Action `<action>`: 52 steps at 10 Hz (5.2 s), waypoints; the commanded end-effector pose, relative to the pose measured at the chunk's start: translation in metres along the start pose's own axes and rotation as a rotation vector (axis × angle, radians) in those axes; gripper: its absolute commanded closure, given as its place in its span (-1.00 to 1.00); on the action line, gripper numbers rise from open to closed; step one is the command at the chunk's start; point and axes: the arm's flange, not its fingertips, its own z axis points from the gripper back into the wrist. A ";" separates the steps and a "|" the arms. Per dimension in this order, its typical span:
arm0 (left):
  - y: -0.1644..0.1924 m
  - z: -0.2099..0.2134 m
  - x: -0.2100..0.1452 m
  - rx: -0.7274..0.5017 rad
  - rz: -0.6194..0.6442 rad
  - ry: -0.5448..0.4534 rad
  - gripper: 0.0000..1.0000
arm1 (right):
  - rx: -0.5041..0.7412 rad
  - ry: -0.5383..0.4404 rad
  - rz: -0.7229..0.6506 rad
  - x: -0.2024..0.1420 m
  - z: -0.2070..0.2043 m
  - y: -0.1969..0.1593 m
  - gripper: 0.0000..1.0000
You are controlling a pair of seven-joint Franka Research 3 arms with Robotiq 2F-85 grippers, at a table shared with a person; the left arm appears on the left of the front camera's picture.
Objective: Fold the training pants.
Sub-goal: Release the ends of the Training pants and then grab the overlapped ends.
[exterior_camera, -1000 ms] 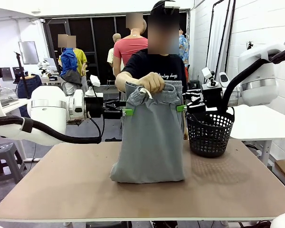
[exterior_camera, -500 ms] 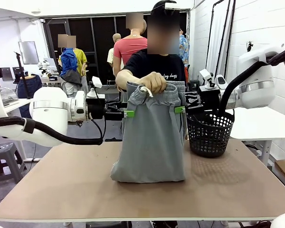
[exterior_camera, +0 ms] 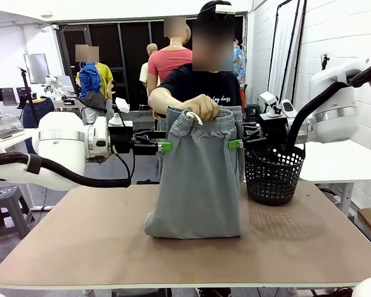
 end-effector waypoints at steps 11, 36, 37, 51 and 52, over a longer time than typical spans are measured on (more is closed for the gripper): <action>-0.015 -0.008 -0.013 -0.137 -0.008 -0.037 -1.00 | 0.104 0.035 -0.052 0.000 -0.005 0.027 -1.00; -0.019 -0.079 -0.004 -0.120 -0.041 -0.062 -1.00 | 0.050 0.037 -0.081 -0.009 -0.050 -0.010 -1.00; -0.019 -0.076 -0.006 -0.116 -0.021 -0.060 -1.00 | 0.055 0.025 -0.076 -0.007 -0.050 -0.011 -1.00; -0.009 -0.067 -0.008 -0.107 -0.022 -0.042 1.00 | 0.120 0.028 -0.181 -0.010 -0.037 -0.014 1.00; -0.008 -0.063 -0.007 -0.115 -0.027 -0.112 1.00 | 0.114 0.033 -0.120 -0.007 -0.040 -0.017 1.00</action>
